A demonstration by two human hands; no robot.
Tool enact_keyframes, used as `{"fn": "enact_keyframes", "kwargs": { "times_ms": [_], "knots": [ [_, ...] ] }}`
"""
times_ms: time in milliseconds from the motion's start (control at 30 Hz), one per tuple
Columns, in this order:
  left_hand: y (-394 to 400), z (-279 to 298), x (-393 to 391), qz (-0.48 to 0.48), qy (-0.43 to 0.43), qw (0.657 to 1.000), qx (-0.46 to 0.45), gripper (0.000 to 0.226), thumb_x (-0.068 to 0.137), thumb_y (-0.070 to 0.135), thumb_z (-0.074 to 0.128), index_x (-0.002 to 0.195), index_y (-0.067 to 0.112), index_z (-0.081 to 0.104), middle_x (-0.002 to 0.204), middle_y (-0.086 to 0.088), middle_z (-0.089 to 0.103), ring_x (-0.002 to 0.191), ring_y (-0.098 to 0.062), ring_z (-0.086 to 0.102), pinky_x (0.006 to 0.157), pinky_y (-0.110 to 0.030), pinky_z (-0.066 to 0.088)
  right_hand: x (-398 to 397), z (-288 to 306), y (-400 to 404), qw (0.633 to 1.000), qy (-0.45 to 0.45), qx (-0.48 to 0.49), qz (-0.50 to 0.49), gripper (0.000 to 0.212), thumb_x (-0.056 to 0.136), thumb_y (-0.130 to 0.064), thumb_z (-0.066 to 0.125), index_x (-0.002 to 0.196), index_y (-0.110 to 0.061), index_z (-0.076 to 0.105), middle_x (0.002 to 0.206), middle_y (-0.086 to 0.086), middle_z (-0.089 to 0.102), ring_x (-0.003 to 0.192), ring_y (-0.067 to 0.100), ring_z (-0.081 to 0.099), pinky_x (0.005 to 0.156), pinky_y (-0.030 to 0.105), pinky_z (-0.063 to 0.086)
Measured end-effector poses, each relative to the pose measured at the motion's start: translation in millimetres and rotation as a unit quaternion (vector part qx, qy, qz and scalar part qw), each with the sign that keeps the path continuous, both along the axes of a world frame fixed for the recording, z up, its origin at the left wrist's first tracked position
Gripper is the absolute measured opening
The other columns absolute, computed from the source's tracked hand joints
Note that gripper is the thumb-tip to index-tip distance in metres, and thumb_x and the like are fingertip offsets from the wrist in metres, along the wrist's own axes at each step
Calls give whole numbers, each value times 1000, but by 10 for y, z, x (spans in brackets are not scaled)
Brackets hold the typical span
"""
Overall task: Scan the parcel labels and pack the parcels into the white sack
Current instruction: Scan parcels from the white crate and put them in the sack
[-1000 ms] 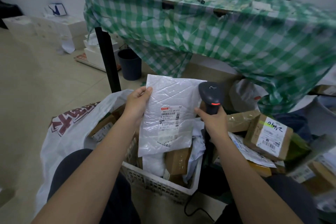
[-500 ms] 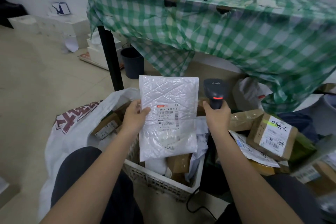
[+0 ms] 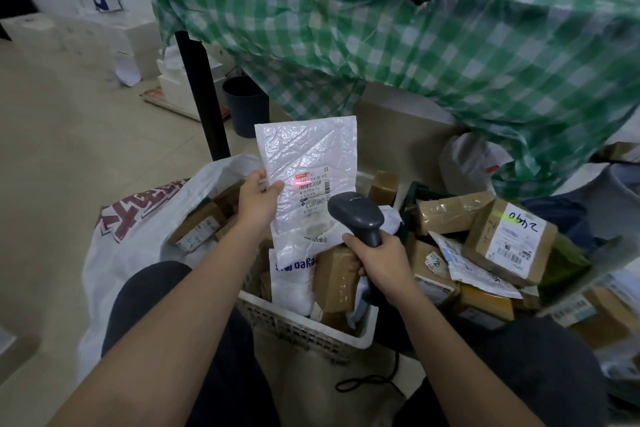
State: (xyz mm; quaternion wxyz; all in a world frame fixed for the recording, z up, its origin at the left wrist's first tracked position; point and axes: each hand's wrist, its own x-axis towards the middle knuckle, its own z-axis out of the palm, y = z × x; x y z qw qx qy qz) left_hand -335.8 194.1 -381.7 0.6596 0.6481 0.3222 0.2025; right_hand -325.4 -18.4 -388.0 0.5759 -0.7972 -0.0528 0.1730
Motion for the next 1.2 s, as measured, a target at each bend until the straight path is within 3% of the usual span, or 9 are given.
{"fn": "enact_keyframes", "kwargs": {
  "times_ms": [267,633,800,900,1033,1200],
  "knots": [
    [0,2,8,2,-9,1000,-6,27,94,11,59,121,13,53,112,-7,65,94,-21,67,84,-42,56,-50,-3,-7,1000,11,-13,14,26,86,-19,68,63,-9,61,47,1,57,45,9,55,56,25,45],
    [64,88,-128,12,-38,999,-19,23,94,10,59,115,13,53,104,-5,66,92,-22,67,84,-42,55,-71,30,53,1000,17,18,8,21,82,-24,74,72,-9,63,53,3,61,54,17,61,59,28,49],
    [329,466,-319,45,-75,996,8,20,94,10,59,112,15,52,99,1,65,83,-13,67,69,-29,54,-4,224,269,999,2,41,-8,14,86,-22,70,83,-9,64,63,6,64,58,15,60,59,24,49],
    [582,748,-447,66,-87,993,44,16,93,9,59,103,19,52,102,-3,66,93,-24,67,82,-40,55,80,367,568,998,-14,61,-16,16,84,-16,71,78,-3,66,61,8,63,55,14,59,57,26,49],
    [1026,867,-604,100,-65,989,84,20,90,12,64,106,17,53,113,-12,66,99,-29,66,89,-51,53,241,512,1084,997,-31,66,-10,22,82,-13,69,63,-11,59,56,7,59,54,19,57,60,31,48],
    [1579,534,-692,140,-4,980,143,16,90,16,64,102,19,55,109,-6,67,100,-26,65,89,-46,53,514,299,1619,999,-33,29,8,23,79,-19,69,59,-13,58,46,0,59,61,28,62,67,42,52]
  ]
}}
